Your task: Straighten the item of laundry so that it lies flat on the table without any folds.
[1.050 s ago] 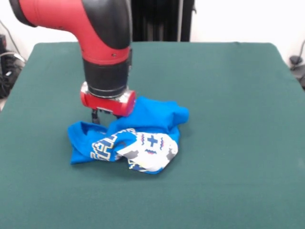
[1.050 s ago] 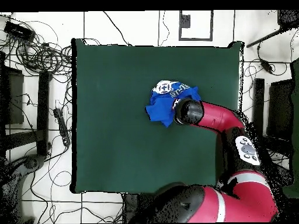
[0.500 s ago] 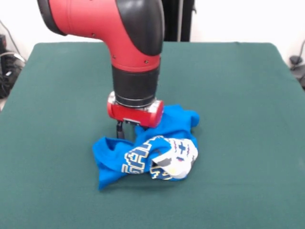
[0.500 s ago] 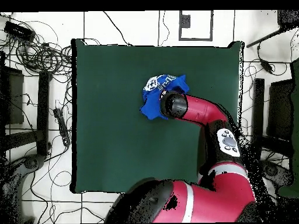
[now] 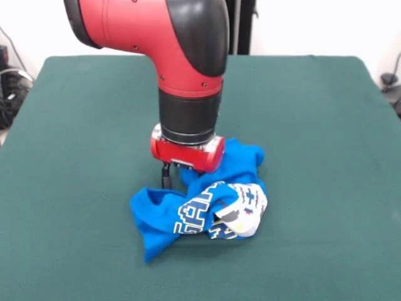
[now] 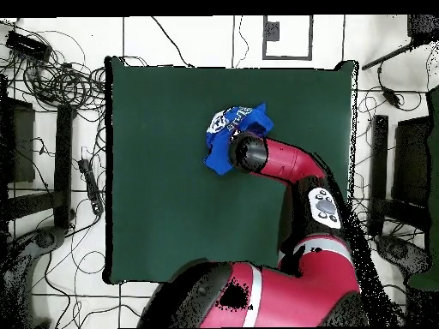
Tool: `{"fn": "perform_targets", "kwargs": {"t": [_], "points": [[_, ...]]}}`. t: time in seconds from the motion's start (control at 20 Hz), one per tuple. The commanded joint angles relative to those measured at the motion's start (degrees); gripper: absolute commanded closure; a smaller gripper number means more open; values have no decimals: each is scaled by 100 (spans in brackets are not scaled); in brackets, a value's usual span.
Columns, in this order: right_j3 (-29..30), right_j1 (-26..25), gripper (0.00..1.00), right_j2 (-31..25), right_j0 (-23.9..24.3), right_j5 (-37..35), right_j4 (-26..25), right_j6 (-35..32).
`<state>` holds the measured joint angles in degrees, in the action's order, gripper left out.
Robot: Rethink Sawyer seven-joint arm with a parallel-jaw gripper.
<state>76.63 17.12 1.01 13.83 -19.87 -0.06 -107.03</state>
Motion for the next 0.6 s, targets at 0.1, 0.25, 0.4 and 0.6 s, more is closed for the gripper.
{"fn": "perform_targets", "kwargs": {"t": [0.1,0.25,0.4,0.6], "points": [[561,241,0,-15,-571,387,563,-1794],[920,466,0,21,-636,527,588,-1746],[1421,877,0,86,-771,555,635,-1801],[1849,1186,0,93,-901,502,865,-1898]]}}
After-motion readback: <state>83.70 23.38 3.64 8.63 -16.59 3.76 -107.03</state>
